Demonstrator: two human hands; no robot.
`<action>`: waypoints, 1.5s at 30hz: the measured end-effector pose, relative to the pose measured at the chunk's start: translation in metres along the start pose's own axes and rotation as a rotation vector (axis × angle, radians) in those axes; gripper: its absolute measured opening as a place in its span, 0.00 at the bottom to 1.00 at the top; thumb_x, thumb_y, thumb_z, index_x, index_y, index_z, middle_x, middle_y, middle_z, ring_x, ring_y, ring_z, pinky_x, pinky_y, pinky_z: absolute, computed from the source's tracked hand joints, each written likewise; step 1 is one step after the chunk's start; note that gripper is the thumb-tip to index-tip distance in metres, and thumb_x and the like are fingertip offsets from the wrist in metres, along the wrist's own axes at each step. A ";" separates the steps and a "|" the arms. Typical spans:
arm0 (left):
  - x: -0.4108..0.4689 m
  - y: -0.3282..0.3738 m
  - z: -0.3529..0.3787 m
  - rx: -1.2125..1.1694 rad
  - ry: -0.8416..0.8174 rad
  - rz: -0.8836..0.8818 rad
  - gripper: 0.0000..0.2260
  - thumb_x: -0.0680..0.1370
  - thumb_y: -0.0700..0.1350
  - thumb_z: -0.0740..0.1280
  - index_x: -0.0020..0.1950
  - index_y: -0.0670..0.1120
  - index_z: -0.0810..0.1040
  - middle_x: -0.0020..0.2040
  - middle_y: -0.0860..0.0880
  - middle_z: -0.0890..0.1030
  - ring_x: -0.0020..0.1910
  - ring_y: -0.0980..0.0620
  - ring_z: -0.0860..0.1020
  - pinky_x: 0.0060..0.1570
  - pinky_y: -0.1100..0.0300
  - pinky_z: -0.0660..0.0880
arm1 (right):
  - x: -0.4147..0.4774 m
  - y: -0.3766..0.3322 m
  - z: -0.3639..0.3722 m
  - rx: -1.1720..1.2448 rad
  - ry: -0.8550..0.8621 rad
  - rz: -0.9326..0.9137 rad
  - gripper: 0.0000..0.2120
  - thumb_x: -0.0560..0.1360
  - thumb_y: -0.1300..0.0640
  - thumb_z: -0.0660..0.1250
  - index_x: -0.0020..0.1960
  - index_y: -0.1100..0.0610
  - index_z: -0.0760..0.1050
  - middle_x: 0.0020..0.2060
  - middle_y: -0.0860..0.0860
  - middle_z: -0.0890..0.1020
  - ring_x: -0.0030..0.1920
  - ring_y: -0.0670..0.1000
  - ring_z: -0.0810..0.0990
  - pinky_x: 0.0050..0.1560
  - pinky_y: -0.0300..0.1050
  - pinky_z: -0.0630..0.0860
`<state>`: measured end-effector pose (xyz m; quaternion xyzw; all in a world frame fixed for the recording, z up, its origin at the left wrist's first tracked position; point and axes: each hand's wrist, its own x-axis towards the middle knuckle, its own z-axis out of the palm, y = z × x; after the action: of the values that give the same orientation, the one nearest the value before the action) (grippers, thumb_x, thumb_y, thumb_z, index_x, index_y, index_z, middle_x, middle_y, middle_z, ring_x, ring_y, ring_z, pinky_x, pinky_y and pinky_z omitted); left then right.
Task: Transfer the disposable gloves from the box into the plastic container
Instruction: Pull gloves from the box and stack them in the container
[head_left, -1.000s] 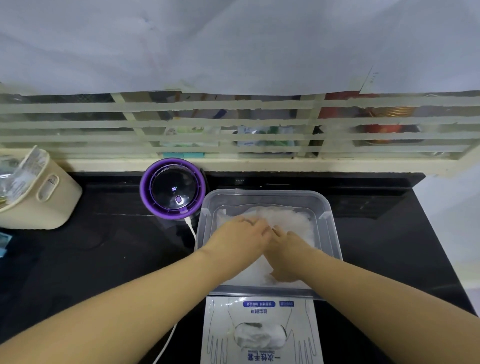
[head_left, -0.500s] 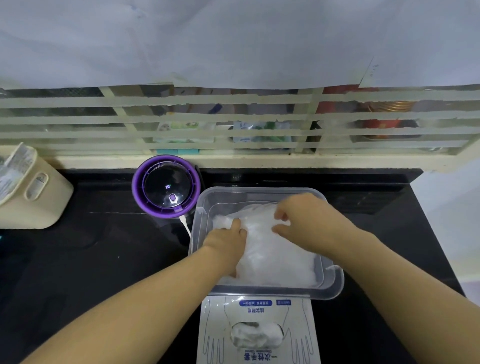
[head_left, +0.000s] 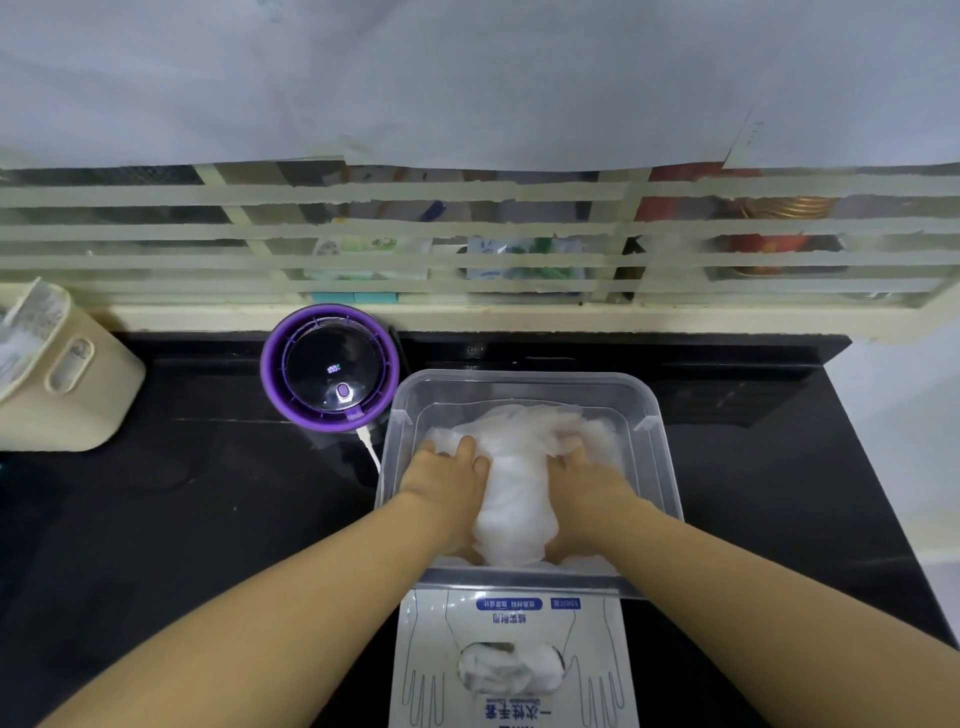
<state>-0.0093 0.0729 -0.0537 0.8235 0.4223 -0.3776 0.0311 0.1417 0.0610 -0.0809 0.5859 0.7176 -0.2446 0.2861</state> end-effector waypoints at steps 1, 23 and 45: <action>0.001 0.001 0.000 0.038 -0.003 -0.001 0.47 0.73 0.68 0.63 0.78 0.40 0.46 0.77 0.38 0.51 0.65 0.41 0.71 0.70 0.46 0.58 | 0.004 0.001 0.004 -0.021 -0.027 0.000 0.46 0.66 0.38 0.71 0.74 0.58 0.57 0.70 0.57 0.65 0.63 0.58 0.72 0.60 0.52 0.74; -0.013 -0.001 -0.021 0.094 -0.076 0.033 0.25 0.79 0.54 0.66 0.70 0.42 0.69 0.69 0.42 0.69 0.68 0.41 0.68 0.68 0.46 0.60 | -0.099 0.016 -0.065 0.047 0.114 -0.093 0.20 0.79 0.50 0.62 0.68 0.57 0.70 0.64 0.53 0.75 0.62 0.54 0.74 0.62 0.47 0.71; -0.117 0.029 0.086 -0.288 0.423 0.325 0.20 0.77 0.54 0.64 0.68 0.54 0.74 0.69 0.48 0.71 0.66 0.45 0.71 0.68 0.51 0.66 | -0.130 -0.033 0.052 -0.179 0.096 -0.462 0.26 0.79 0.58 0.60 0.75 0.53 0.56 0.69 0.55 0.63 0.64 0.58 0.71 0.64 0.54 0.71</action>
<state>-0.0811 -0.0558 -0.0470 0.9278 0.3313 -0.1241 0.1189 0.1353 -0.0721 -0.0269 0.3895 0.8642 -0.2108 0.2387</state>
